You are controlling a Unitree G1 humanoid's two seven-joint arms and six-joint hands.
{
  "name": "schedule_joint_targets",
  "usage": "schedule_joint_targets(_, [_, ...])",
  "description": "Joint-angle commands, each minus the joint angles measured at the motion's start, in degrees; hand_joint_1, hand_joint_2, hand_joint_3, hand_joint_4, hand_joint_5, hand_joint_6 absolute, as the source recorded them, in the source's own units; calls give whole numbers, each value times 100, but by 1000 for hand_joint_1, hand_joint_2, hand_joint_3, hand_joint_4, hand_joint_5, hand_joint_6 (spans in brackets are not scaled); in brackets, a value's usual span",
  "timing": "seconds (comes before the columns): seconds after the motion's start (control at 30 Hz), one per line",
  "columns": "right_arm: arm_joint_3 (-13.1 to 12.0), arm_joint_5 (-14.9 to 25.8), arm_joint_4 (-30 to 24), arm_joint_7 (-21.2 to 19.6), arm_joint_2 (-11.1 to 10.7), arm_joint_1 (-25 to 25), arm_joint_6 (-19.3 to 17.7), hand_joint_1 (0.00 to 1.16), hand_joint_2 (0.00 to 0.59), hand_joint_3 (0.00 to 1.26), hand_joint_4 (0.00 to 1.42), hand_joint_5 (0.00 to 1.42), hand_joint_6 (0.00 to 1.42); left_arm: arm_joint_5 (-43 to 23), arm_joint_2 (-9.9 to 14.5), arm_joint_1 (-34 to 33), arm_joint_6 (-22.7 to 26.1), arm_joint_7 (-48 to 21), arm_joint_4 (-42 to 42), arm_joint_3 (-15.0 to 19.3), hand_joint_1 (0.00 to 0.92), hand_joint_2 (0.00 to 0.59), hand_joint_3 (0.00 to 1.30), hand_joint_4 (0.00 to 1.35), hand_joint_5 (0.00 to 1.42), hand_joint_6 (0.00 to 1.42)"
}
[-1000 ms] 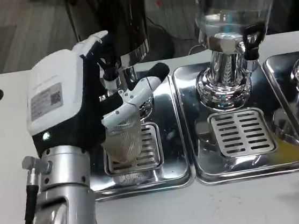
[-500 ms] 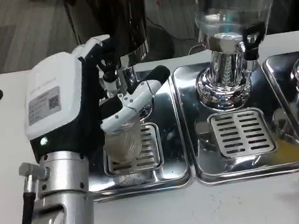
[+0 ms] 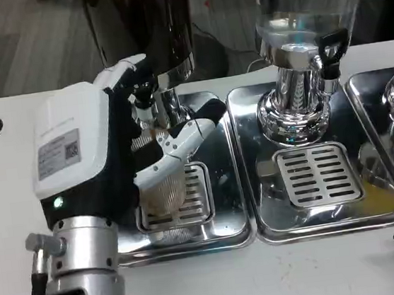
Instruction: Grasp the cup under the faucet to collect the drink, then remove the cup.
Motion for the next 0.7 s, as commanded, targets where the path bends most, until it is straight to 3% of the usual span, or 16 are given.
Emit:
schedule_joint_targets(0.03, [20,29,-17,31,-8,2,4,476,378,200,44,2,0,11,-23,179,-55,33,-5,20,61,61,340,297,762,934])
schedule_joint_targets(0.7, [53,-12,-52,16,12,-3,61,484,378,200,44,2,0,-39,-71,197,-167,86,41,56,73,59,333,284,750,933])
